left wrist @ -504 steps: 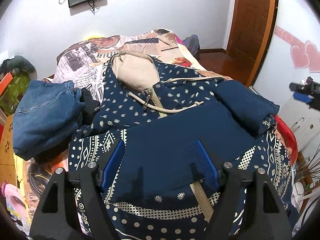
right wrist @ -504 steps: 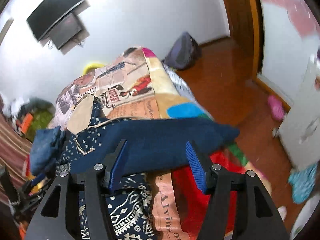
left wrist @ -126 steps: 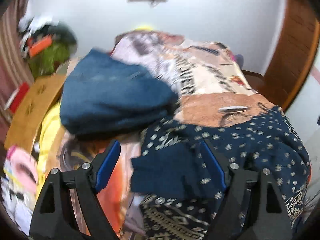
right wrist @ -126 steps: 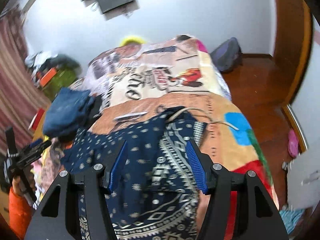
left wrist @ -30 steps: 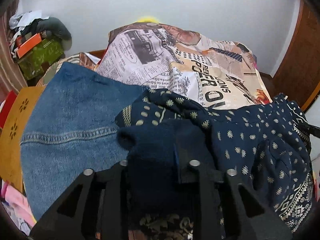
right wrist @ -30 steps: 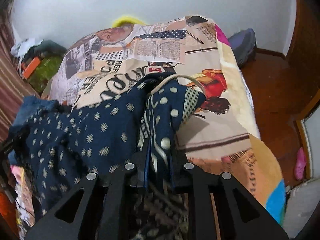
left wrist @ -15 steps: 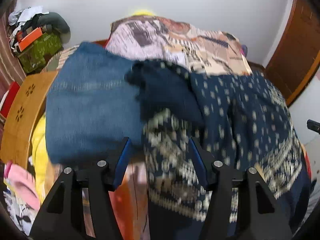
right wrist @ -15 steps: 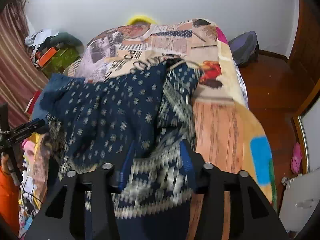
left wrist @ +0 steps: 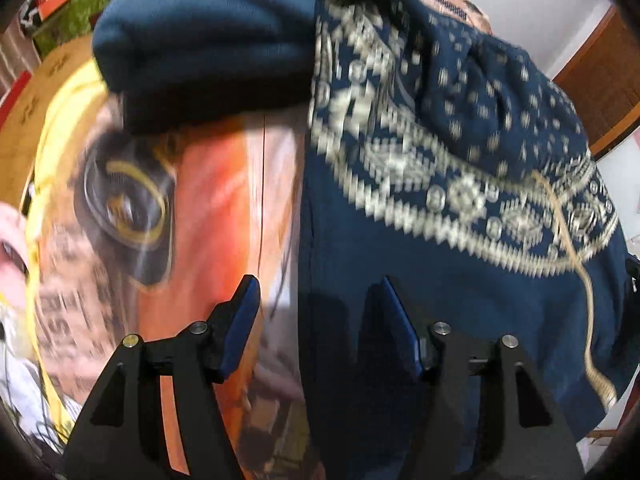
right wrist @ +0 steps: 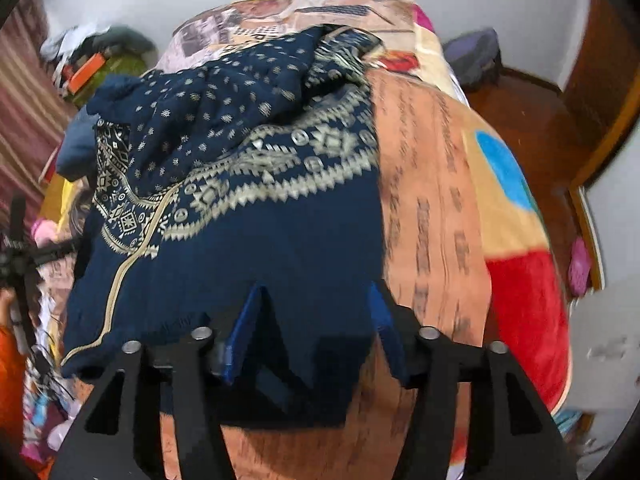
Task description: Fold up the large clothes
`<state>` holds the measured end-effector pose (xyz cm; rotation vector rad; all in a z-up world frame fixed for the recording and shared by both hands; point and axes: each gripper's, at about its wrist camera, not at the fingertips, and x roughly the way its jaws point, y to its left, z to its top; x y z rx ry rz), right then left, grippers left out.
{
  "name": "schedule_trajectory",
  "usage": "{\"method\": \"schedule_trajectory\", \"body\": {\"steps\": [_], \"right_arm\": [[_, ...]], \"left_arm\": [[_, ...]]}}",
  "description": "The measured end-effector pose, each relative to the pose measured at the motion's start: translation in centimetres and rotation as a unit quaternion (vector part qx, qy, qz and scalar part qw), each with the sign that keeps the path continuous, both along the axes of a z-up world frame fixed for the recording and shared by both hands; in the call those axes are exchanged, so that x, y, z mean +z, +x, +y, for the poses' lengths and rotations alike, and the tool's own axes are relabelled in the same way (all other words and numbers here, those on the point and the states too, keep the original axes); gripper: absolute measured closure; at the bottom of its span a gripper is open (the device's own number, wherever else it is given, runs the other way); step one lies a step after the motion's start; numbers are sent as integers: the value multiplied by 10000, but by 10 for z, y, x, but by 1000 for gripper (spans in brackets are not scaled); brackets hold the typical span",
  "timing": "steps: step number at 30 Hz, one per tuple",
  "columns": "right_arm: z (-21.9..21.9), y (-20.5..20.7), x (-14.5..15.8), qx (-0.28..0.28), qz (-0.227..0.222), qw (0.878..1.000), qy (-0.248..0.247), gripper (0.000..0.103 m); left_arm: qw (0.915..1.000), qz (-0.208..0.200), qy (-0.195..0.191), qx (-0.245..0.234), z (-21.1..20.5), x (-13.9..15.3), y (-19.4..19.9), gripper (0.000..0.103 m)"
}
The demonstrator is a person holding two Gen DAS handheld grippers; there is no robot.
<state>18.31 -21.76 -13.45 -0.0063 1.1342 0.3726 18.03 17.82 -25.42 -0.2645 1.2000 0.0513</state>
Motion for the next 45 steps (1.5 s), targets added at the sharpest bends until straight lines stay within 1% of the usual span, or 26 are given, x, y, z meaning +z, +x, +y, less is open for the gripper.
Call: {"method": "schedule_trajectory", "body": {"steps": [3, 6, 10, 12, 15, 17, 18, 19, 20, 21, 22, 23, 24, 25, 27, 29, 30, 34, 37, 39, 40, 42, 43, 45], "right_arm": [[-15, -9, -7, -291, 193, 9987, 362, 47], [-24, -21, -12, -494, 341, 9963, 607, 47], [-20, -37, -10, -498, 351, 9948, 818, 47], [-14, -41, -14, -363, 395, 9941, 938, 45], [-10, -42, -19, -400, 274, 9947, 912, 44], [-8, -41, -18, -454, 209, 9941, 965, 44], [-7, -40, -16, -459, 192, 9935, 1022, 47], [-6, -40, -15, -454, 173, 9931, 1064, 48], [-5, -40, -13, -407, 159, 9924, 1150, 50], [-5, -41, -11, -366, 121, 9912, 1267, 55], [-5, -42, -8, -346, 59, 9895, 1405, 59], [-5, -42, -6, -341, 21, 9885, 1470, 71], [-5, -41, -4, -339, -7, 9879, 1512, 85], [-3, -39, -2, -348, -16, 9872, 1557, 90], [-5, -33, 1, -344, 14, 9832, 1795, 93], [-6, -28, 7, -343, 22, 9776, 2075, 94], [-6, -24, 12, -348, -48, 9760, 2151, 94], [4, -8, 37, -193, -402, 9736, 2239, 95], [12, 13, 60, -92, -747, 9736, 2156, 95], [17, 31, 76, -57, -972, 9712, 2174, 95], [17, 37, 82, -48, -1075, 9703, 2167, 95], [20, 60, 100, -103, -1450, 9668, 2101, 95], [20, 70, 106, -140, -1568, 9652, 2087, 95], [22, 96, 110, -289, -1694, 9628, 2084, 95]], "left_arm": [[9999, 25, -100, 2, -5, -5, -16, 41], [9996, 41, -221, 188, -8, -7, -29, 41], [9976, -41, -577, 378, -16, -7, -46, 41], [9959, -70, -792, 440, -19, -10, -55, 41], [9883, -20, -1388, 634, -13, -16, -58, 41], [9763, 25, -1983, 866, -5, -22, -63, 41], [9717, 13, -2169, 937, -2, -25, -65, 41], [9709, -23, -2188, 971, -3, -24, -67, 41], [9730, -44, -2117, 924, -5, -22, -67, 43], [9760, -96, -2018, 816, -10, -18, -67, 50], [9769, -128, -1991, 762, -12, -17, -64, 55], [9783, -184, -1964, 638, -16, -11, -63, 67], [9789, -213, -1947, 576, -19, -6, -57, 85], [9804, -262, -1881, 515, -20, 0, -55, 94], [9816, -437, -1796, 479, -19, 14, -50, 96], [9793, -737, -1828, 471, -16, 36, -42, 97], [9779, -888, -1838, 462, -13, 44, -40, 97], [9717, -1510, -1782, 343, 1, 92, -25, 97], [9650, -1935, -1758, 199, 5, 128, -6, 97], [9594, -2228, -1729, 98, 9, 153, 14, 97], [9579, -2321, -1689, 80, 12, 161, 21, 97], [9559, -2564, -1429, 91, 16, 178, 45, 97], [9559, -2669, -1217, 111, 16, 184, 60, 97], [9564, -2760, -942, 151, 18, 188, 88, 97]]}}
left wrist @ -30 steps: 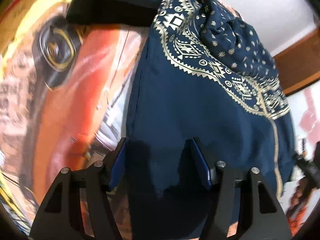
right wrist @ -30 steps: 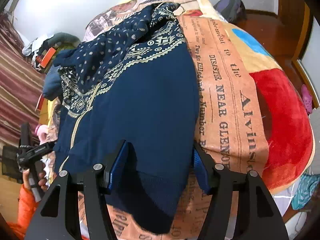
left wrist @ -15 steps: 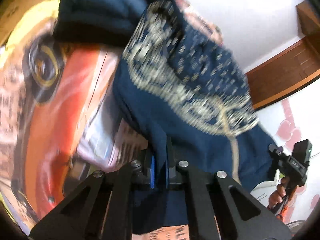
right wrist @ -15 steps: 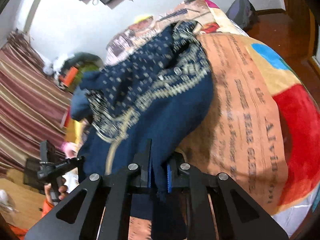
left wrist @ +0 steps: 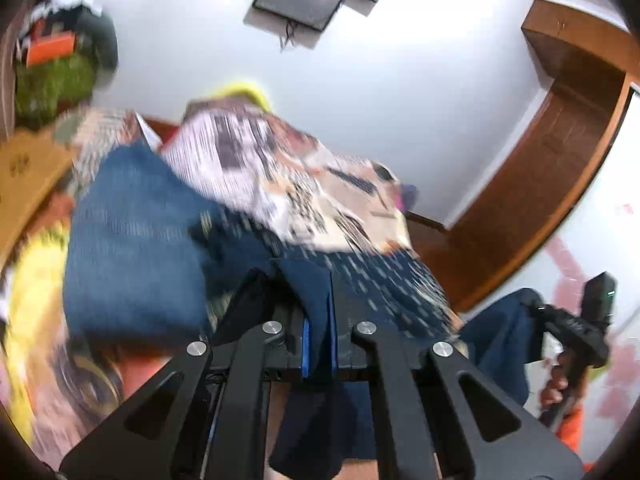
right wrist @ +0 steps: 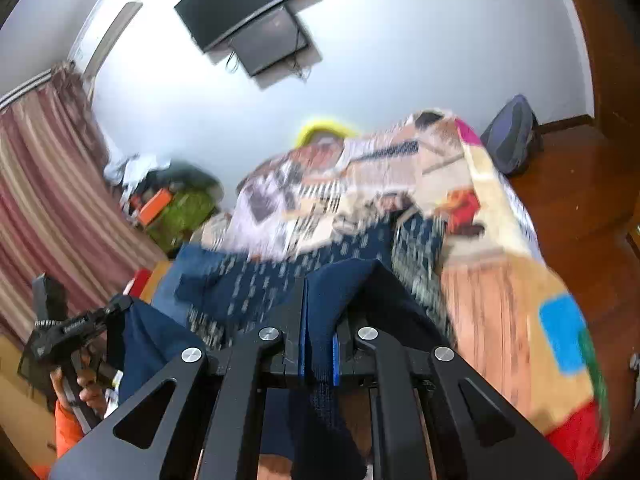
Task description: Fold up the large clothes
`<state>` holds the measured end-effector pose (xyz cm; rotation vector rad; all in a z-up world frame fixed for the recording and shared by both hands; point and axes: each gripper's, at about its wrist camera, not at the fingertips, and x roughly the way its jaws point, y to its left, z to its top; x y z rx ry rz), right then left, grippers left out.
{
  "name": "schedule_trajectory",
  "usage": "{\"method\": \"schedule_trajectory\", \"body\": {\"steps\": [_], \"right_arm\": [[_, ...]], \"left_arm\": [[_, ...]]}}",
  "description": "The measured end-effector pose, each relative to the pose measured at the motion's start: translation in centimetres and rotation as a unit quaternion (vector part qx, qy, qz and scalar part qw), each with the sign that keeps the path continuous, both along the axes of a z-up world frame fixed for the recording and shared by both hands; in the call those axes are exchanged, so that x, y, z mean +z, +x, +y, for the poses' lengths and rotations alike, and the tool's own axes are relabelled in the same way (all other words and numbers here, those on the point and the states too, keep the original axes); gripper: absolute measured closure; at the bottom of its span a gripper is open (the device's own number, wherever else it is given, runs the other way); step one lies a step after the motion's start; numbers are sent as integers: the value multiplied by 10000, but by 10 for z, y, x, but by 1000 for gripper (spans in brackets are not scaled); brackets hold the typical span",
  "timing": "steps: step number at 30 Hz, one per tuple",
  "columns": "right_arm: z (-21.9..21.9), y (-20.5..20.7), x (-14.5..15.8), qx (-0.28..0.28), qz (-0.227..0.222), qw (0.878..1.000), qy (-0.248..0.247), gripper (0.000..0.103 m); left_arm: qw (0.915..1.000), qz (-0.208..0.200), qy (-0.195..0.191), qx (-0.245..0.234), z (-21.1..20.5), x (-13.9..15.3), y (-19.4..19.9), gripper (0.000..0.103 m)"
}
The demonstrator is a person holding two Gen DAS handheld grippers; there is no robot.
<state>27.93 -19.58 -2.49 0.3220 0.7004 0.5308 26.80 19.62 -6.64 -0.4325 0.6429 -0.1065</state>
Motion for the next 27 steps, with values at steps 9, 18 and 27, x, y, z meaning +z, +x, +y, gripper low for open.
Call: {"method": "schedule_trajectory", "body": {"steps": [9, 18, 27], "right_arm": [[17, 90, -72, -469, 547, 9943, -787, 95], [3, 105, -105, -290, 1146, 9886, -936, 92], [8, 67, -66, 69, 803, 9901, -1148, 57]], "left_arm": [[9922, 954, 754, 276, 12, -61, 107, 96], [9814, 1281, 1427, 32, 3, -91, 114, 69], [9714, 655, 2282, 107, -22, -47, 61, 12]]}}
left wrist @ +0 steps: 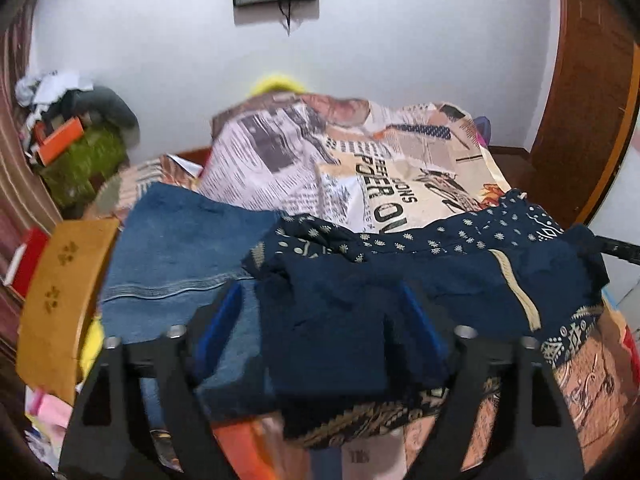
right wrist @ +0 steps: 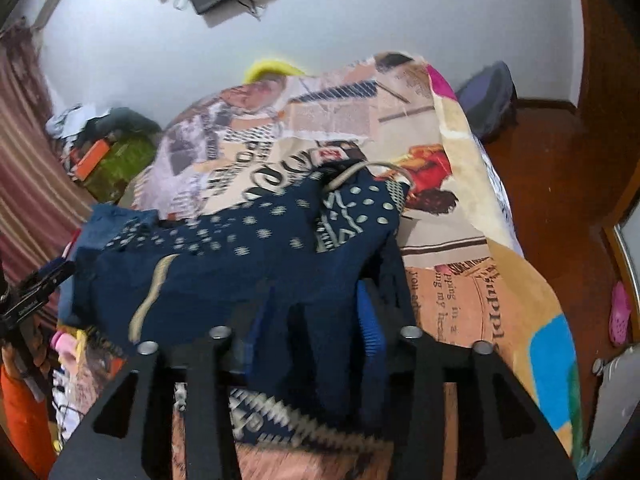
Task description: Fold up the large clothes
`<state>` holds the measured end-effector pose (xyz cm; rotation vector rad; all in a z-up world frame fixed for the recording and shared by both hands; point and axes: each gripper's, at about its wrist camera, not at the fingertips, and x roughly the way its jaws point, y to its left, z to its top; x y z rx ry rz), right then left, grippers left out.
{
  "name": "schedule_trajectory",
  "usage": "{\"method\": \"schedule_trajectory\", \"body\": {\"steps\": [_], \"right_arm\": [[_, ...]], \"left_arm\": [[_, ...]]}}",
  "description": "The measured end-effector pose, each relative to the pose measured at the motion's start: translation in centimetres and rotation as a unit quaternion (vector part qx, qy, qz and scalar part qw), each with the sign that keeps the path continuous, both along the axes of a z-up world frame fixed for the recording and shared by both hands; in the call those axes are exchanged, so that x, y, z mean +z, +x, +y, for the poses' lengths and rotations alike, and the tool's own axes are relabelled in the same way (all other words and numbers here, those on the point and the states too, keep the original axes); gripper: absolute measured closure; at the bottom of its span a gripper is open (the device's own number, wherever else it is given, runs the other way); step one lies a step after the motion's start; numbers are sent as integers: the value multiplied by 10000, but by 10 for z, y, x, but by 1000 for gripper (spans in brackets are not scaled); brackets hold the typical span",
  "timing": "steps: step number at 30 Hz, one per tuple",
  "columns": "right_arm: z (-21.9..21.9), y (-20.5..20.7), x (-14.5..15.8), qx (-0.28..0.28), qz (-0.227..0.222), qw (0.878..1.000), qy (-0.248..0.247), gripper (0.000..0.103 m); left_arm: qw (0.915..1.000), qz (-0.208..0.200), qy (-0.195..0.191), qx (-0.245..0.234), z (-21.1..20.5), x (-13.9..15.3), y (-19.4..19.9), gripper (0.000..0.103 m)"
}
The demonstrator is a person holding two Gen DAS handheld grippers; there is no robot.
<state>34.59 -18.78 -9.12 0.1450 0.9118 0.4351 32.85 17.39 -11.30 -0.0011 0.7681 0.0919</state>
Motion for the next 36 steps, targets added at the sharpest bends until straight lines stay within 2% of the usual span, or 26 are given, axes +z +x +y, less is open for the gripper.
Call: {"method": "schedule_trajectory", "body": {"steps": [3, 5, 6, 13, 15, 18, 21, 29, 33, 36], "right_arm": [[5, -18, 8, 143, -155, 9997, -121, 47], [10, -29, 7, 209, -188, 9990, -351, 39], [13, -35, 5, 275, -191, 9985, -437, 38], [25, -45, -30, 400, 182, 9941, -994, 38], [26, -42, -40, 348, 249, 9920, -1188, 38], [29, -35, -50, 239, 265, 9886, -1461, 38], [33, -27, -54, 239, 280, 9874, -1541, 38], [60, -5, -42, 437, -205, 9773, -2061, 38], [76, 34, -35, 539, -368, 9737, -2185, 38], [79, 67, -25, 325, -378, 9778, -2035, 38]], "left_arm": [[9996, -179, 223, 25, -3, 6, -20, 5], [9990, -126, 420, -10, -6, 2, -31, 0], [9989, -80, 470, -18, -7, -2, -33, 0], [9953, 610, 745, -67, -17, -55, -38, 0], [9934, 676, 922, -75, -22, -65, -34, 0], [9875, 663, 1429, 94, -28, -76, -23, 0], [9840, 654, 1651, 167, -30, -81, -13, 0], [9887, 250, 1466, 177, -19, -46, 27, 0], [9905, 207, 1345, 180, -10, -33, 65, 0], [9910, 279, 1213, 503, 8, -25, 103, 0]]}}
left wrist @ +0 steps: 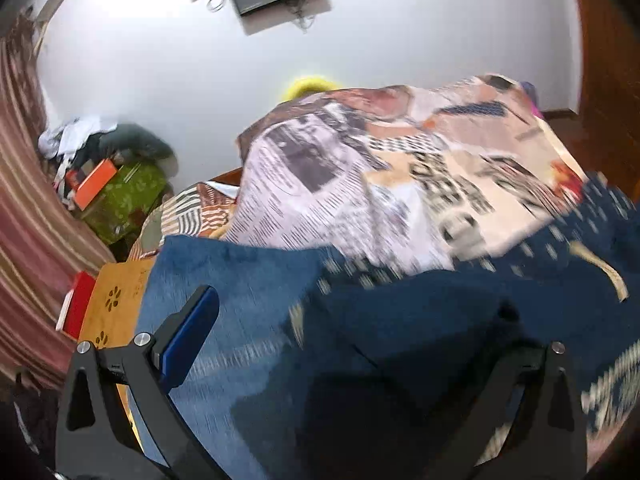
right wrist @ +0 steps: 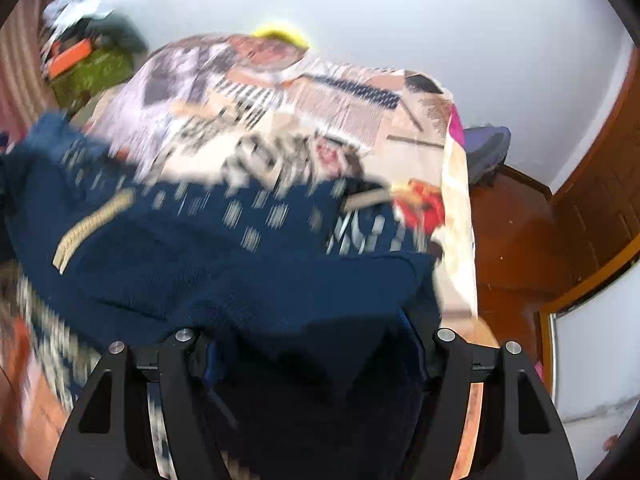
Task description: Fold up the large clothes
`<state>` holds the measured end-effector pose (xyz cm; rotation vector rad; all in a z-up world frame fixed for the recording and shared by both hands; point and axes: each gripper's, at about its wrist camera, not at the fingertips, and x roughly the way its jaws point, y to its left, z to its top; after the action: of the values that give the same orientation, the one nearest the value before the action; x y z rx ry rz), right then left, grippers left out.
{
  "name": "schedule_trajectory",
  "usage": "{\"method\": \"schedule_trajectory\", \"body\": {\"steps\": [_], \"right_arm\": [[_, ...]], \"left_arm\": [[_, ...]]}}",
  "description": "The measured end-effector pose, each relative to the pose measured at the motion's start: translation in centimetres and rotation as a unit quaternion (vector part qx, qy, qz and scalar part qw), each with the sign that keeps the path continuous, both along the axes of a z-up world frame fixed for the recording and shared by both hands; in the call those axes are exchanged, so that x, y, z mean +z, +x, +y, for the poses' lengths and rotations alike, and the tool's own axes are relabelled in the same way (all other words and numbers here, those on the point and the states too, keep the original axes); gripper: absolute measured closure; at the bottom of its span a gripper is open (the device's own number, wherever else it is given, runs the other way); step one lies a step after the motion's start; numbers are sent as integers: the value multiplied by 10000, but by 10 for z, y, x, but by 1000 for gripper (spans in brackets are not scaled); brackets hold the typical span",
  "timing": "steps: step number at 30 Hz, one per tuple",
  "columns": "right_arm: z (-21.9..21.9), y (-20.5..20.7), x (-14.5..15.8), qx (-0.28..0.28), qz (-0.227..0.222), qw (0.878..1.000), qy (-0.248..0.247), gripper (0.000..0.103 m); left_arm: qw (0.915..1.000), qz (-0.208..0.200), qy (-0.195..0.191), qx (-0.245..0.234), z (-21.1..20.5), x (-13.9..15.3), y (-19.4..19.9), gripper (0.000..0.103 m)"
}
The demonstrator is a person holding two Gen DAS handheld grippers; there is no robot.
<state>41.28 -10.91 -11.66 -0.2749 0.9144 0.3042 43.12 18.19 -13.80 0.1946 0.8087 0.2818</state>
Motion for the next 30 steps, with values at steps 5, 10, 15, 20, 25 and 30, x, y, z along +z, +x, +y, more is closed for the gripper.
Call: {"method": "schedule_trajectory", "body": {"steps": [5, 10, 15, 20, 25, 30], "right_arm": [[-13, 33, 29, -626, -225, 9950, 748, 38], [-6, 18, 32, -308, -196, 9958, 835, 38], [12, -10, 11, 243, 136, 9978, 606, 38], [18, -31, -13, 517, 475, 9970, 333, 38], [14, -52, -24, 528, 589, 9968, 126, 38], [7, -72, -16, 514, 573, 9970, 22, 38]], "left_arm": [[9983, -229, -521, 157, 16, 16, 16, 0], [9967, -235, -767, -92, 4, 15, 1, 0], [9955, -9, -811, -487, -23, 4, -16, 0], [9953, 291, -607, -690, -46, -15, -41, 0], [9961, 454, -488, -574, -47, -26, -62, 0], [9958, 582, -607, -362, -35, -31, -88, 0]]}}
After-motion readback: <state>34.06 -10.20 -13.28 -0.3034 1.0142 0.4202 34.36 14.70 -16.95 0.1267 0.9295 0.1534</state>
